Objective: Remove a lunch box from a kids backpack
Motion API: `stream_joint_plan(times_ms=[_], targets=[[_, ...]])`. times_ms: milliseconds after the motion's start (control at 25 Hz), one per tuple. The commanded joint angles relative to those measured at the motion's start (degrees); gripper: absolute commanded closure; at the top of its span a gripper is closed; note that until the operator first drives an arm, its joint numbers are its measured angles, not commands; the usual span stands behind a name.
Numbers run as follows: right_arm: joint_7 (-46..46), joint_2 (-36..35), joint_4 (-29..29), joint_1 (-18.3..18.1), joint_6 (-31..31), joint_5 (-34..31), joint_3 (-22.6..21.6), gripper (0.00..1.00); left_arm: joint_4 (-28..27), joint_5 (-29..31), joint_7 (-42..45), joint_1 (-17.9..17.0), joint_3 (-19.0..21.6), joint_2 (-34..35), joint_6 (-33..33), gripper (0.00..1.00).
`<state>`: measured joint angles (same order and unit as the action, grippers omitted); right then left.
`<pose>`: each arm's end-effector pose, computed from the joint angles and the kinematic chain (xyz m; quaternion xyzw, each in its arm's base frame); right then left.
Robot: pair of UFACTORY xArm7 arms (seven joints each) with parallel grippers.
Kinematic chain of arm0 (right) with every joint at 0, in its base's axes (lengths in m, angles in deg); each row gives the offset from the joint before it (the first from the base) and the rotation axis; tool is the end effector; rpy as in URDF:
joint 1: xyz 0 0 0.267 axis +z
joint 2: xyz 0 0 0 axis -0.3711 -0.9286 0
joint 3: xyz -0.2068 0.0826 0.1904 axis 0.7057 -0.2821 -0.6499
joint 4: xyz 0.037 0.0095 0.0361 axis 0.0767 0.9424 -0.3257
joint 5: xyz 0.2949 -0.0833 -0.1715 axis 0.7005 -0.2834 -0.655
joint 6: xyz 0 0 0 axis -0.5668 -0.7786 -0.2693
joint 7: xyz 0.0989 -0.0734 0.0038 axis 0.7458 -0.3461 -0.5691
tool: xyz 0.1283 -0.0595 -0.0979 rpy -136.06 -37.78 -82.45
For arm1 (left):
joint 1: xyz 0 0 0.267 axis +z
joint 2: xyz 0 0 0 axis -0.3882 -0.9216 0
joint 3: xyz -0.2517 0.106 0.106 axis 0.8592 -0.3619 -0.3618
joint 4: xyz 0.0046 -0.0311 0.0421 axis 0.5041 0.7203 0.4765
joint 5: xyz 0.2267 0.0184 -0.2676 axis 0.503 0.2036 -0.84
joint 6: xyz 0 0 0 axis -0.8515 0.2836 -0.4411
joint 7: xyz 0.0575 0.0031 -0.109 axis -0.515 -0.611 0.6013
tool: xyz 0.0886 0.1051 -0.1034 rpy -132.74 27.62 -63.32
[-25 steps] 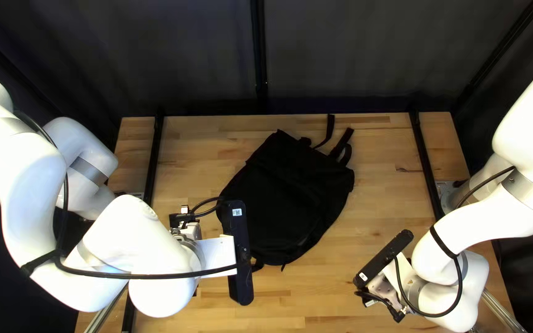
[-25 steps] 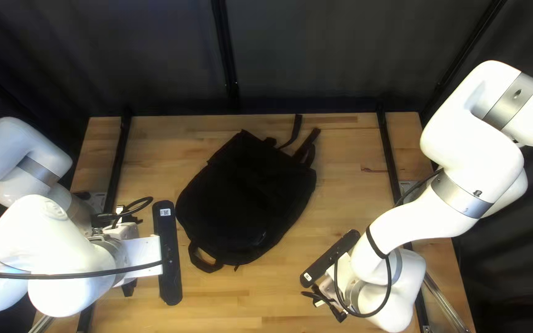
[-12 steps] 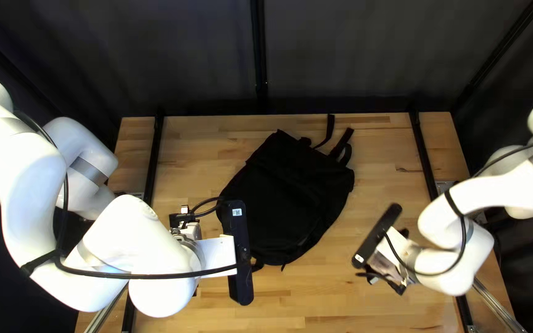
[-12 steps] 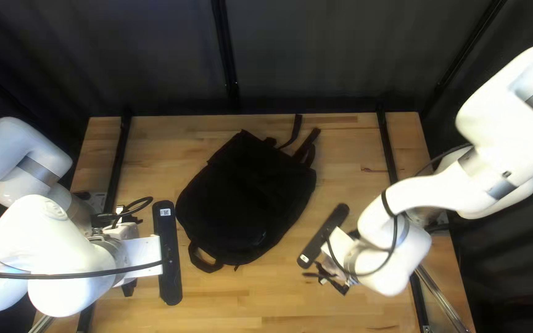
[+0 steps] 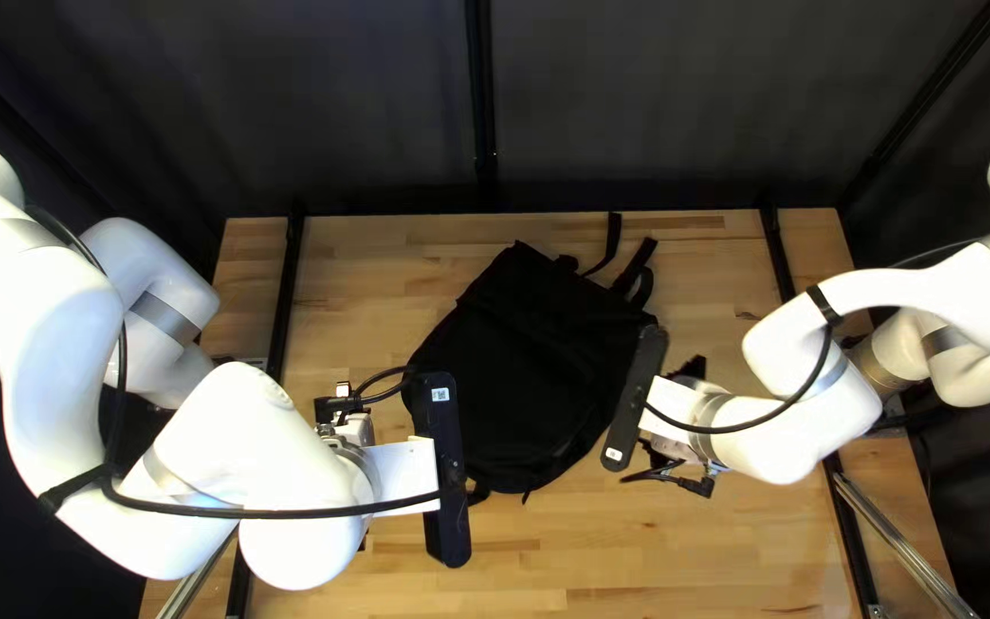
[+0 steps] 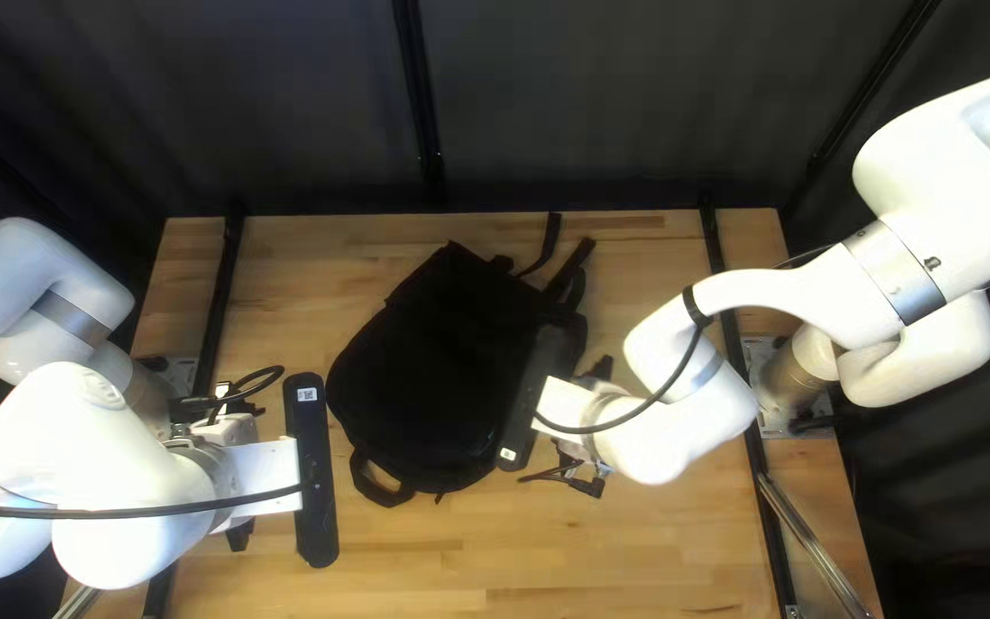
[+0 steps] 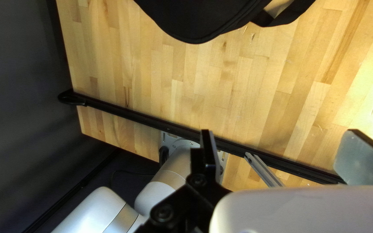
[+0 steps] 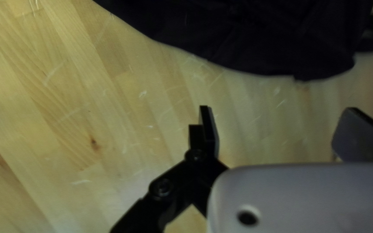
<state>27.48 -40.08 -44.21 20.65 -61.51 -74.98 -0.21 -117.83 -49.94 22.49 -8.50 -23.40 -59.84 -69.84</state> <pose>0.4059 0.0816 0.1672 0.9693 -0.0747 0.1188 0.2018 0.3109 -0.1619 0.3008 -0.9767 -0.0385 0.0354 0.2083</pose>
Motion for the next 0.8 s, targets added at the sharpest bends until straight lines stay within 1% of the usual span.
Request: stream_joint_plan(times_ms=[40,120,760,800], targets=[[-11.07,1.38,2.79,0.87,5.56,-0.26,1.42,0.00,0.00,0.00,0.00,0.00,0.00,0.00,0.00,0.00],[-16.36,2.45,3.83,1.51,7.30,1.16,2.29,0.00,0.00,0.00,0.00,0.00,0.00,0.00,0.00,0.00],[-16.36,2.45,3.83,1.51,7.30,1.16,2.29,0.00,0.00,0.00,0.00,0.00,0.00,0.00,0.00,0.00],[-15.90,2.98,5.55,1.95,8.82,0.45,1.79,0.00,0.00,0.00,0.00,0.00,0.00,0.00,0.00,0.00]])
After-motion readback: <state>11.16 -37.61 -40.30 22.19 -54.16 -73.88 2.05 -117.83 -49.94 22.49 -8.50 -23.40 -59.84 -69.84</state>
